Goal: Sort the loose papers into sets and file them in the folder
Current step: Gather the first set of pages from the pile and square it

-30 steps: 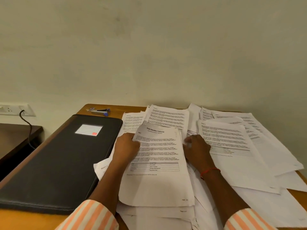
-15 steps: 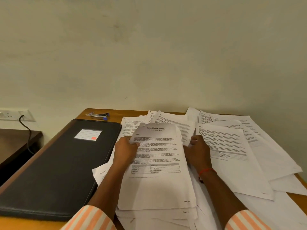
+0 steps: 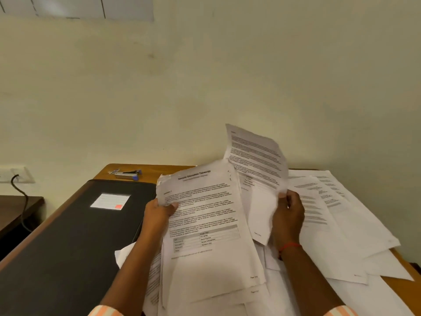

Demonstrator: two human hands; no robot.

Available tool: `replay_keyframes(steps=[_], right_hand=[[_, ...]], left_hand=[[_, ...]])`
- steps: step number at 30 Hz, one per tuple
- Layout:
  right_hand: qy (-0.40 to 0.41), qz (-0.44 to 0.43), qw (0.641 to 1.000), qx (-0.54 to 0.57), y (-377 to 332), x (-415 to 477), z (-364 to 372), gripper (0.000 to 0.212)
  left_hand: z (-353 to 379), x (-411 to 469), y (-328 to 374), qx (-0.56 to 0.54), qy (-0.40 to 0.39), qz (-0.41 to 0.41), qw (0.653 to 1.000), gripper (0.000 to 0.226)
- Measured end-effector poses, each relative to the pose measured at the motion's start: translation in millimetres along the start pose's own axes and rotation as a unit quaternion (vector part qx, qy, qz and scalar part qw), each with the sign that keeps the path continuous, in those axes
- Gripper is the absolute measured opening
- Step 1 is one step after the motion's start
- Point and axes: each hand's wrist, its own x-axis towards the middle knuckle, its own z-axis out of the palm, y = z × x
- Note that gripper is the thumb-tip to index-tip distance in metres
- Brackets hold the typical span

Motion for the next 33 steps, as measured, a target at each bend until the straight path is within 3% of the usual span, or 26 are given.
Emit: replay_keyframes(steps=[8, 16, 20, 25, 33], right_hand=[[-0.037, 0.054, 0.996, 0.061, -3.2, 10.8, -18.8, 0.014], [-0.092, 0.042, 0.993, 0.063, -2.0, 9.5, -16.6, 0.015], [-0.225, 0.033, 0.972, 0.062, -7.9, -0.1, -16.4, 0.012], [-0.425, 0.105, 0.894, 0.095, -16.6, -22.2, -13.5, 0.012], [-0.427, 0.121, 0.892, 0.086, -23.2, -28.0, -15.7, 0.043]], left_hand=[[4.2, -7.2, 2.5, -0.034, -0.07, 0.0, 0.997, 0.027], [2.0, -6.2, 3.6, -0.03, -0.065, 0.015, 0.997, 0.028], [2.6, -7.8, 6.3, -0.039, -0.036, 0.035, 0.998, 0.018], [-0.9, -5.8, 7.2, -0.092, 0.006, 0.043, 0.995, 0.02], [7.0, -3.3, 4.4, -0.008, -0.01, 0.094, 0.995, 0.038]])
